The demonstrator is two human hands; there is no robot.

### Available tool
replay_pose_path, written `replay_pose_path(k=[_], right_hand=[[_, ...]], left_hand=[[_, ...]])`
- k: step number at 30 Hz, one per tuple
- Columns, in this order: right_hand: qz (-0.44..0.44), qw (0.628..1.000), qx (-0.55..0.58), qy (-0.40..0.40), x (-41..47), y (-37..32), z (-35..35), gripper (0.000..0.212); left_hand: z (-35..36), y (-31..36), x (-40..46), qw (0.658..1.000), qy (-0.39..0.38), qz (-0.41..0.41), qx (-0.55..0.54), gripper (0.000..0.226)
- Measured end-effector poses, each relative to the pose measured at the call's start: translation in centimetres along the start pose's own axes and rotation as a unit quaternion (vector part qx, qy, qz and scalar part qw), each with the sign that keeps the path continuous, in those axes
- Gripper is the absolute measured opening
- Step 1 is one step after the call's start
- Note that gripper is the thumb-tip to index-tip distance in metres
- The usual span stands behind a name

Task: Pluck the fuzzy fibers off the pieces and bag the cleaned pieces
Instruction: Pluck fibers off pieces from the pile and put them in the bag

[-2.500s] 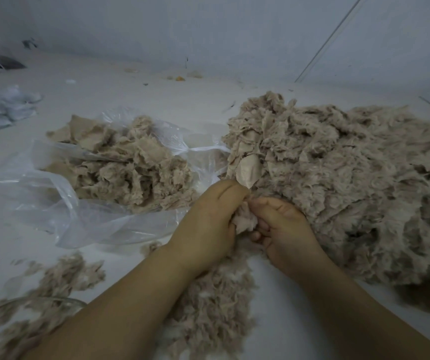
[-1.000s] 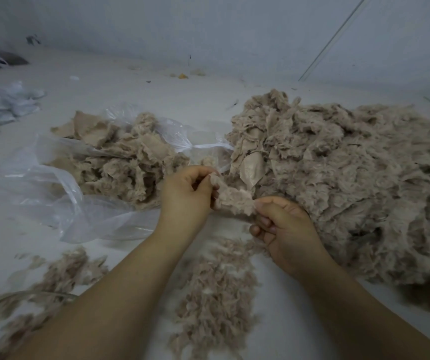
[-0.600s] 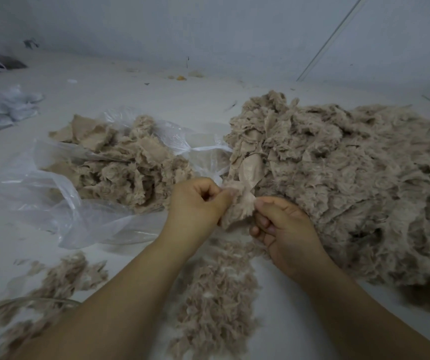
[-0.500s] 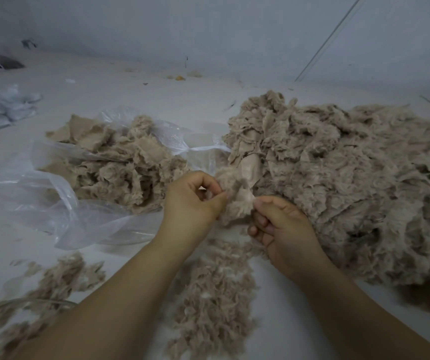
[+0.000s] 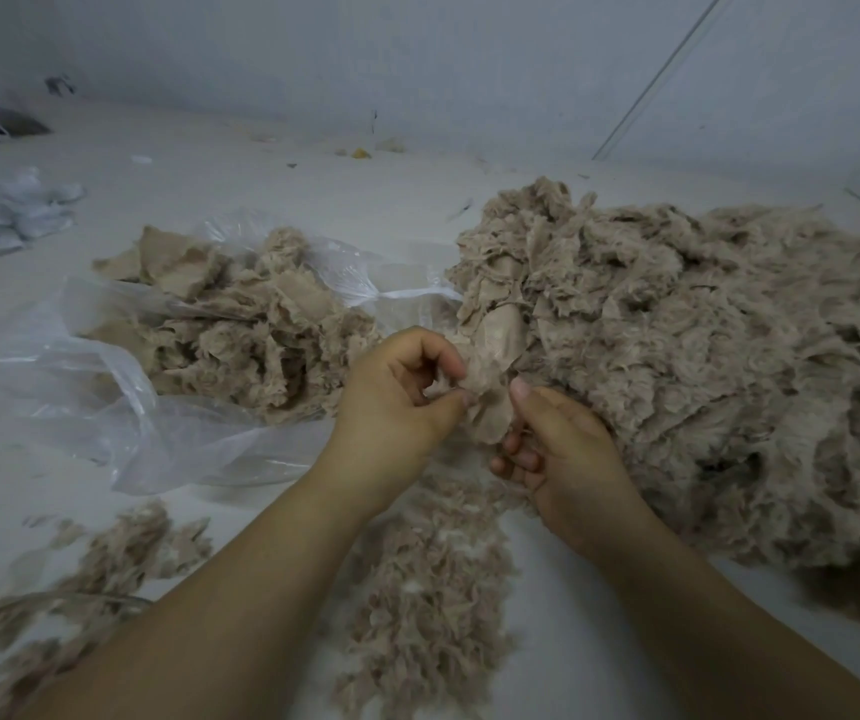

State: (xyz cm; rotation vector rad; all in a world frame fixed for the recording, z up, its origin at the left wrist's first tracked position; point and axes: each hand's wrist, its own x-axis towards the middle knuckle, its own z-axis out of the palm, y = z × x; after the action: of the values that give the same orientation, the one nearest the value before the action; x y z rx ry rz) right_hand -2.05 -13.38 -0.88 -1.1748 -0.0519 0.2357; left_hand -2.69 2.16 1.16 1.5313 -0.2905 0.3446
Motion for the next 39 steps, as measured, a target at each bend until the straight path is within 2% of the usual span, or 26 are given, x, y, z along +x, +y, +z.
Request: replay_pose_path(k=[4,9,11,16,19,21,23,25,27,29,31,33,35,39], right_hand=[[0.008,1.0,0.0,0.001,0.0,-0.1,0.0,0.035],[0.012,0.999,-0.037,-0.013,-0.3,-0.3,0.2,0.019],[0.012,0.999,-0.031,-0.001,-0.2,-0.3,0.1,0.017],[0.004,1.0,-0.007,0.012,-0.2,-0.2,0.2,0.013],[0.008,1.0,0.014,0.024,-0.3,-0.2,0.1,0.012],[0.01,0.999,0.024,0.025,-0.3,-0.2,0.1,0.012],[0.01,1.0,0.021,0.018,-0.3,-0.3,0.1,0.011],[0.007,1.0,0.009,0.01,-0.3,-0.3,0.0,0.016],[0.004,1.0,-0.002,0.004,-0.3,-0.3,-0.1,0.018],[0.0,1.0,-0.014,-0.007,-0.2,-0.2,-0.3,0.02],[-0.004,0.999,-0.031,-0.016,-0.2,-0.1,-0.3,0.028],[-0.004,0.999,-0.044,-0.013,-0.2,-0.1,-0.1,0.032],[0.0,1.0,-0.028,0.003,-0.1,0.0,0.0,0.028],[0.013,0.999,0.035,0.038,0.1,-0.1,0.0,0.036]], left_hand=[[0.0,0.2,0.1,0.998,0.018,-0.022,-0.064,0.029],[-0.2,-0.1,0.3,0.993,0.013,-0.052,-0.109,0.027],[-0.2,-0.4,0.4,0.993,0.029,-0.062,-0.097,0.029],[-0.8,-1.2,1.0,0.987,0.135,-0.074,-0.05,0.03],[-1.4,-1.4,1.4,0.985,0.16,-0.069,0.003,0.035],[-1.6,-1.6,1.4,0.987,0.123,-0.078,0.06,0.034],[-1.4,-1.5,1.1,0.988,0.043,-0.094,0.114,0.026],[-1.2,-1.1,0.9,0.986,-0.001,-0.081,0.149,0.02],[-1.1,-0.6,1.0,0.984,-0.004,-0.043,0.174,0.038],[-0.9,0.0,1.0,0.985,-0.026,-0.039,0.164,0.058],[-0.3,0.4,0.7,0.987,-0.06,-0.065,0.132,0.055],[0.2,0.3,0.5,0.988,-0.061,-0.085,0.118,0.044],[0.3,-0.1,0.5,0.99,-0.029,-0.098,0.1,0.047],[-0.2,-0.4,0.8,0.986,0.015,-0.168,-0.01,0.042]])
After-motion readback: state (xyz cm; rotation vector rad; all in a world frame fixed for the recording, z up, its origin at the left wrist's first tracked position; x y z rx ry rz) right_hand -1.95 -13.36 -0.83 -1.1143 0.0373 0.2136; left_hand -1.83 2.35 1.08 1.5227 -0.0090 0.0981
